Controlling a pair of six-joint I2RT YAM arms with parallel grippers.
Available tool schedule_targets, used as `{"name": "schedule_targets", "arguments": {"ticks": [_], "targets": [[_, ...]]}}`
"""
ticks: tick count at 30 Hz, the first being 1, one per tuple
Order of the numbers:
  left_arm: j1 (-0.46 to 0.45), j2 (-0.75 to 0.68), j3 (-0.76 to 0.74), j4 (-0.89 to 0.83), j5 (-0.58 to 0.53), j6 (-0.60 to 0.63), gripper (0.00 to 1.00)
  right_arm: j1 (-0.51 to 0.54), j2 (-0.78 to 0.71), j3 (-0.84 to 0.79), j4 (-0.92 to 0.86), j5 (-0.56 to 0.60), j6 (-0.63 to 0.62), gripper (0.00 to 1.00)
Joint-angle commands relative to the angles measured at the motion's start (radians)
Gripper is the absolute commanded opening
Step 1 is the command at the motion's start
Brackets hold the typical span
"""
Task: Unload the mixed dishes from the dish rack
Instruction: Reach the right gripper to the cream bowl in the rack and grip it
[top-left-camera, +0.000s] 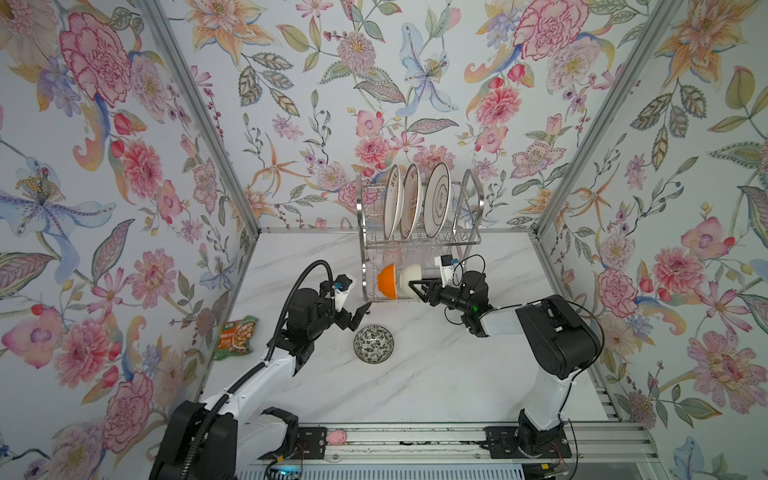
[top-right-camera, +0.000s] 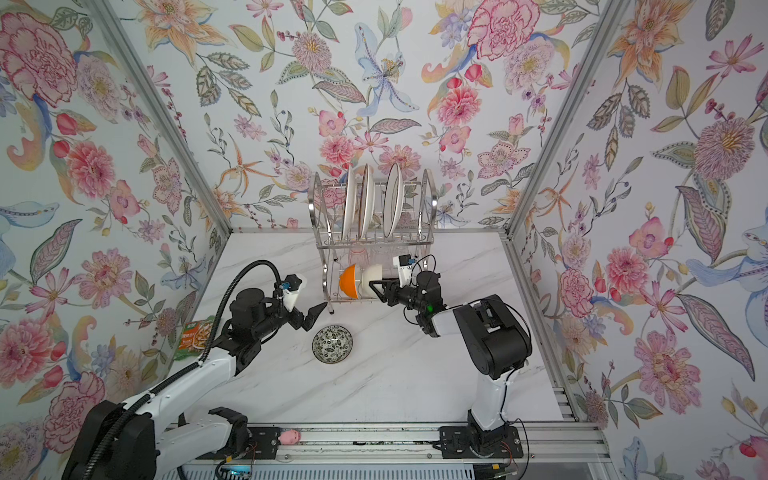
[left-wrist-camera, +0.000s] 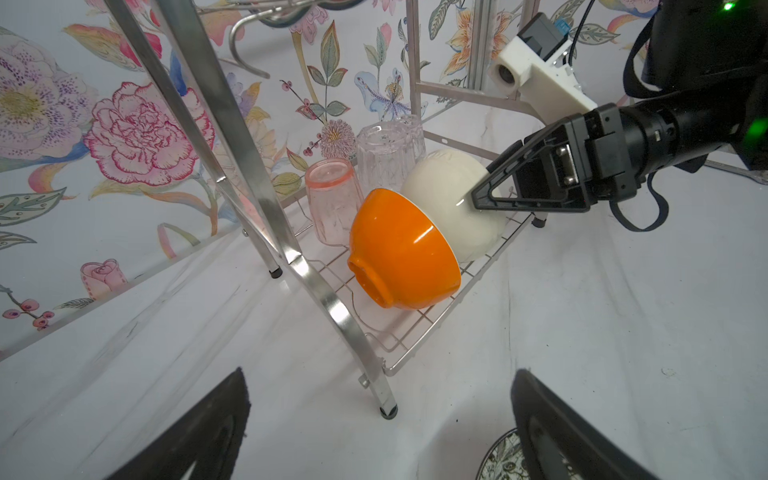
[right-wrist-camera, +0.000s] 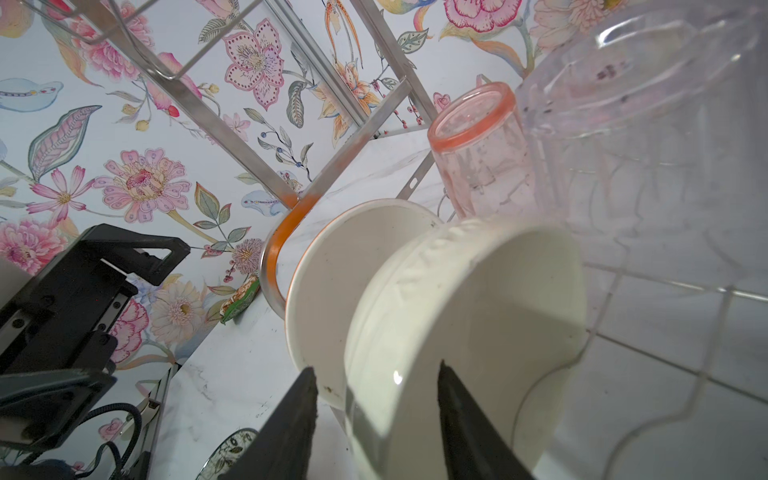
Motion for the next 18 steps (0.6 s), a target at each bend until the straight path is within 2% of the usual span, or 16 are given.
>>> {"name": "schedule_targets", "arguments": {"ticks": [1, 9, 18], "targets": [[-0.011, 0.015, 0.05, -0.015, 0.043, 0.03, 0.99, 0.009, 0.041, 0.03, 0.055, -0.029, 0.043, 0.47], [-0.016, 0.046, 0.074, -0.003, 0.042, 0.009, 0.99, 0.008, 0.097, 0.067, 0.107, -0.055, 0.091, 0.42], [-0.02, 0.027, 0.067, -0.009, 0.021, 0.008, 0.99, 0.018, 0.1, 0.036, 0.173, -0.02, 0.119, 0.37]]}}
